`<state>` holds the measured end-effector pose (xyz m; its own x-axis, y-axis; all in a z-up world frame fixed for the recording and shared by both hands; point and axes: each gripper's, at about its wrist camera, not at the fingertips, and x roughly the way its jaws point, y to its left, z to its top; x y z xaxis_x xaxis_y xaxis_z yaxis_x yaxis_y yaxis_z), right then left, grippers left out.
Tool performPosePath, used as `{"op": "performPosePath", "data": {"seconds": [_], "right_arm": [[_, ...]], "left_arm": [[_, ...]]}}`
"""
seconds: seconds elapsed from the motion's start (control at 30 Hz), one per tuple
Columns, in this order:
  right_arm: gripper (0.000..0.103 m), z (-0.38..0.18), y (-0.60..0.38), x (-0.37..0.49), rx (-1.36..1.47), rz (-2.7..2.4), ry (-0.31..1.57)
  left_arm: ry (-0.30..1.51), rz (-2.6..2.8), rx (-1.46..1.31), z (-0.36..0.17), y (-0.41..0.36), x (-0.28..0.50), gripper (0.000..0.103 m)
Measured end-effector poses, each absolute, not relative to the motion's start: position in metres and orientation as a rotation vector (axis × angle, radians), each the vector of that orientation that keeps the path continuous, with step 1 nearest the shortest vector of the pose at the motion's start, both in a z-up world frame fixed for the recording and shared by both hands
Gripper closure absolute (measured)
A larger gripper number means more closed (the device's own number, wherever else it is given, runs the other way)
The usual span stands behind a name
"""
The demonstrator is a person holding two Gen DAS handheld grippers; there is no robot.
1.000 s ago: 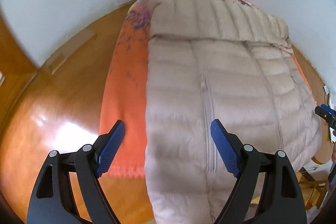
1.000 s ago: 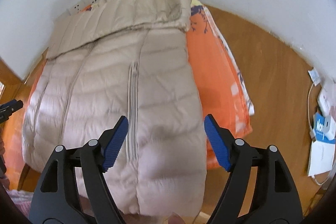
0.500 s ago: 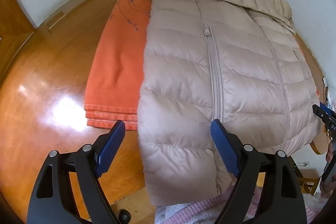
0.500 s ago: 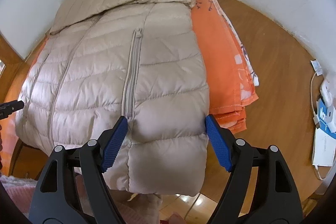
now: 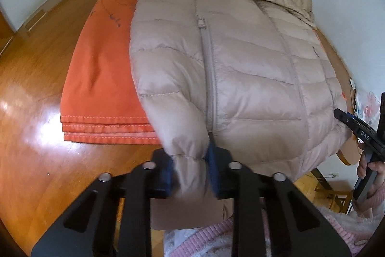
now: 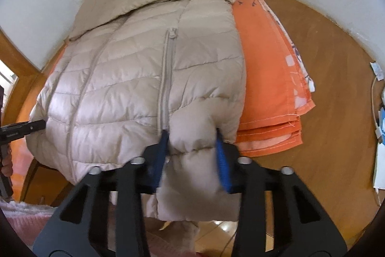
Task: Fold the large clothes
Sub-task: 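Grasp the jacket hem with the left gripper while the right gripper grasps beside it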
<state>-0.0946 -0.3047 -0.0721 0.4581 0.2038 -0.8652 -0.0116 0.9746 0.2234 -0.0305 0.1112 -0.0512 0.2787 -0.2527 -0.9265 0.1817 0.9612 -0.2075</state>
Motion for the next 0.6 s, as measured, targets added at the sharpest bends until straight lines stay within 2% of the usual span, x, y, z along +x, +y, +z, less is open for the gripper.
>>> {"op": "performPosePath", "data": {"seconds": [0.1,0.2,0.6], "right_arm": [[0.09,-0.065,-0.302,-0.096,0.199,0.146,1.075],[0.093,-0.051,-0.302,-0.098,0.223,0.165,1.04],[0.096,0.006,-0.307,-0.111,0.256,0.265,0.926]], "left_arm": [[1.233,-0.301,-0.069,-0.042,0.112,-0.032,0.088],[1.198,-0.318,-0.097,-0.027,0.113,-0.036,0.09],[1.098,-0.329,-0.143,0.03,0.122,-0.057,0.092]]}}
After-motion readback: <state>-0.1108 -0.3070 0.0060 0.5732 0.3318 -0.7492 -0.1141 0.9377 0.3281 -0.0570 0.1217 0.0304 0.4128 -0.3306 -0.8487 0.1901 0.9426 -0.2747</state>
